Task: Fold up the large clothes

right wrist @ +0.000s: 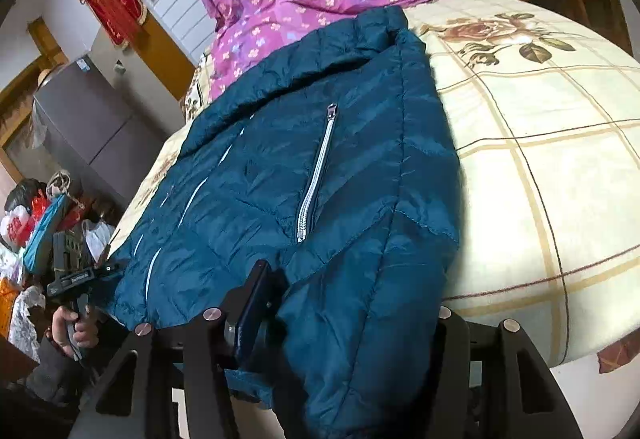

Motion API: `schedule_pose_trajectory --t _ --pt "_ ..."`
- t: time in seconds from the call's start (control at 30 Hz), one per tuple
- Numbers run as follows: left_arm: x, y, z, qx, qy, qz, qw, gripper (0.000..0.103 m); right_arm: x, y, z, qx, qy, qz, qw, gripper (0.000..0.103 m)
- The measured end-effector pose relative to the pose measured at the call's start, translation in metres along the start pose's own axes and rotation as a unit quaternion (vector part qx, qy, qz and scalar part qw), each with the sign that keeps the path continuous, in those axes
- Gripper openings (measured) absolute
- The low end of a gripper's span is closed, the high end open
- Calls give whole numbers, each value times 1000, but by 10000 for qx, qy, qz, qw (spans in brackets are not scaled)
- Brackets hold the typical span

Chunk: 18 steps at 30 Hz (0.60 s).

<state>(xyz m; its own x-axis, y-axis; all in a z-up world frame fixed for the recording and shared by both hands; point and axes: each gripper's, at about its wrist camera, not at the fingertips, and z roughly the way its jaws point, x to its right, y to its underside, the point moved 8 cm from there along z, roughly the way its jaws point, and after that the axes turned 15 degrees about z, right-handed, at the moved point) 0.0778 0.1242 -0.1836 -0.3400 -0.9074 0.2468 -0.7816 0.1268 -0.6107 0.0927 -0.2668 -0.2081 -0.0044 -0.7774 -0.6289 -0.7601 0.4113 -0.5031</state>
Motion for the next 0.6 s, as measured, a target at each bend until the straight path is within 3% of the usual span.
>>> schedule_pose_trajectory --t 0.07,0.13,0.2,0.3,0.4,0.47,0.5,0.53,0.6 --pt "1 0 0 9 -2 18 10000 67 -1 1 0 42 30 -83 10000 58" --pt "1 0 0 46 39 -38 10000 67 -4 3 0 -78 -56 -104 9999 72" --pt "-1 1 -2 93 98 -130 9998 67 -7 5 0 -267 -46 -87 9996 72" --pt "-3 1 -4 127 141 -229 9996 67 -7 7 0 -444 -390 118 9982 62" --pt "-2 0 -4 140 74 -233 9996 67 0 2 1 -365 -343 214 9985 47" --pt "-4 -1 -4 134 -217 -163 9995 67 5 -1 3 -283 -218 232 9991 39" --pt "-6 -1 -4 106 -386 -106 9991 64 4 -2 3 -261 -169 212 9993 35" --pt "-6 -2 -4 73 -533 -41 9985 49 3 -2 3 -232 -62 131 9996 32" --pt "-6 -1 -6 46 -850 127 9963 35 -5 -1 2 -153 91 -158 9997 24"
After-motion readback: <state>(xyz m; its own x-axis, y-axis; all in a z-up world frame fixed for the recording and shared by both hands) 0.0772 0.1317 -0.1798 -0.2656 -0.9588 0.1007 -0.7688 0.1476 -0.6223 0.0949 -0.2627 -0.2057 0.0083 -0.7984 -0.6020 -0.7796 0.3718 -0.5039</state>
